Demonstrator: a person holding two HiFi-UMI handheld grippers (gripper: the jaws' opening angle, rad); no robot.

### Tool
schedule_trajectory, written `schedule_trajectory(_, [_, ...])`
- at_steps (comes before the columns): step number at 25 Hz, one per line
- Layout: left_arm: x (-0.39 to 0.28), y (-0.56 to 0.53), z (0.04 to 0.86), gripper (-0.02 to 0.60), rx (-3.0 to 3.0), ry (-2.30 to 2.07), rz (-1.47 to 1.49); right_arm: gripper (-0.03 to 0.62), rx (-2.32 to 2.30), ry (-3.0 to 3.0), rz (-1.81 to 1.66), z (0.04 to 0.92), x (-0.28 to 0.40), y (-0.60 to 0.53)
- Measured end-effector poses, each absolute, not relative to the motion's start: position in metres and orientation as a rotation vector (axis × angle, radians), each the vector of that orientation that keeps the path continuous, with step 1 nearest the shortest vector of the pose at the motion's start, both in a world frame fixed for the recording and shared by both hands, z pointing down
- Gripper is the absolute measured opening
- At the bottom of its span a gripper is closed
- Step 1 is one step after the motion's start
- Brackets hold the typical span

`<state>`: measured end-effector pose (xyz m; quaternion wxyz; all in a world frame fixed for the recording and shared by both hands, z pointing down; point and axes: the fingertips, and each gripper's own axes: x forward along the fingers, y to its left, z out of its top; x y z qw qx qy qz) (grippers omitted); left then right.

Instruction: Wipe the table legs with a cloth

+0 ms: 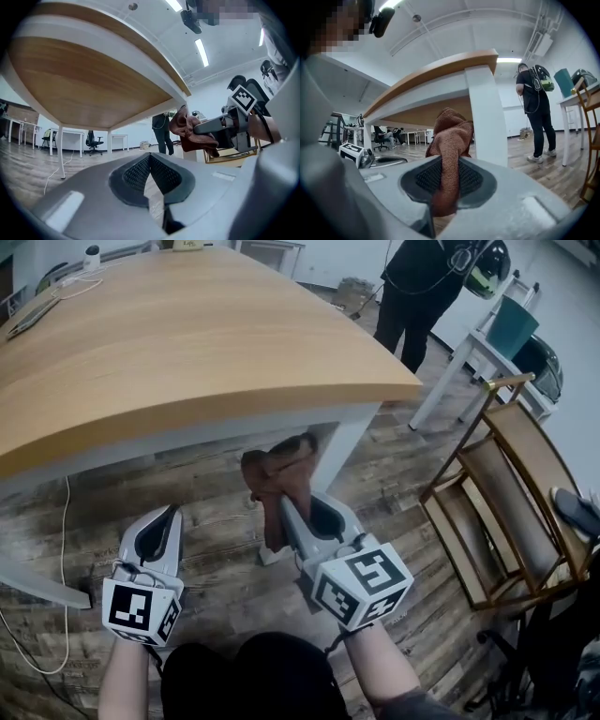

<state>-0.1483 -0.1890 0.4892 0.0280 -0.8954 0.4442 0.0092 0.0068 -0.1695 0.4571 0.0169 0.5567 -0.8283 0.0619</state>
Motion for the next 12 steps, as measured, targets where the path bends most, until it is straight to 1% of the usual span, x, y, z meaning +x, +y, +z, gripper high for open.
schedule_trajectory(4, [-0.161,-0.191,0.541,0.018,-2.793,1.393,-0.053,0.063,1.696,-2.522,0.246,0.508,0.006,-0.166])
schedule_trajectory(9, [-0.180,-0.193,0.600,0.018,-2.820,1.473,-0.145,0.063,1.636,-2.409,0.184,0.580,0.010,-0.162])
schedule_trajectory(12, [-0.188,-0.192,0.628,0.018,-2.810,1.503,-0.213,0.063,1.598,-2.359,0.252,0.621,0.011,-0.156])
